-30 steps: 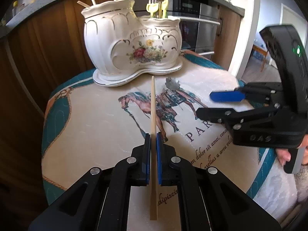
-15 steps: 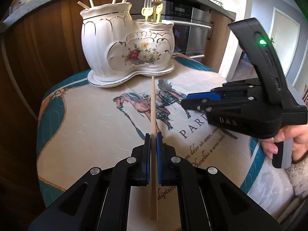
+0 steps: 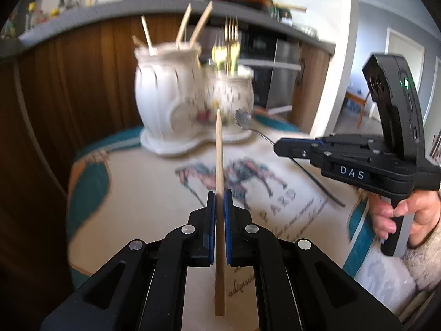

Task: Organize utensils
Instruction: 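Lift the chopstick with the left tool while the right tool lifts the silver spoon, then insert the chopstick into the tall pot with left while right lowers spoon into small pot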

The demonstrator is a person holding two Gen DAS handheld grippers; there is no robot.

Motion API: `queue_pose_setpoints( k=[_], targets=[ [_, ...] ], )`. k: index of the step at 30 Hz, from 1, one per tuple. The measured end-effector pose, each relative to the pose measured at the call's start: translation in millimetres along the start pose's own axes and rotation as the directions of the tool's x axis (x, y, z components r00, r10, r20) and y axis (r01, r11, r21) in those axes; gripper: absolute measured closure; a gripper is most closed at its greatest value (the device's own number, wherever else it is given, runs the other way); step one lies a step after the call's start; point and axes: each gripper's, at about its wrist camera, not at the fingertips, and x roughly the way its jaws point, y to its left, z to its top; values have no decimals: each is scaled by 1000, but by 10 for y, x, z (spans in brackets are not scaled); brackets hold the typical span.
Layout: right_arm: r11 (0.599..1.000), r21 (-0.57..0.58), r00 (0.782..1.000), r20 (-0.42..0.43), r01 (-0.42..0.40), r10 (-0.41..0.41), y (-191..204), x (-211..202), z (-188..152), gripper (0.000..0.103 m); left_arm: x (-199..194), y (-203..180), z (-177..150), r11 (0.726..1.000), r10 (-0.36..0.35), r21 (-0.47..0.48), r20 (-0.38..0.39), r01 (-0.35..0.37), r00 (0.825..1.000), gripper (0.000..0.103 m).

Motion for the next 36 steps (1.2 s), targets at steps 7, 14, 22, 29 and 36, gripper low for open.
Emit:
queue_pose_setpoints(
  k=[7, 14, 22, 29, 36],
  targets=[
    [998, 12, 969, 240, -54, 50, -84, -432, 175, 100, -444, 105, 212, 999, 30, -28, 210, -25, 977, 96],
    [995, 45, 919, 389, -86, 62, -170, -513, 525, 100, -638, 409, 716, 994, 64, -104, 392, -25, 918, 97],
    [989, 87, 887, 457, -120, 68, -380, -266, 931, 100, -453, 644, 1180, 988, 67, -154, 479, 9, 875, 97],
    [987, 76, 866, 493, -139, 84, -434, 62, 1255, 100, -98, 779, 1540, 975, 32, -201, 539, 92, 842, 97],
    [993, 71, 872, 487, -94, 48, -413, 440, 1382, 100, 236, 800, 1620, 973, 56, -214, 573, 83, 818, 97]
  ],
)
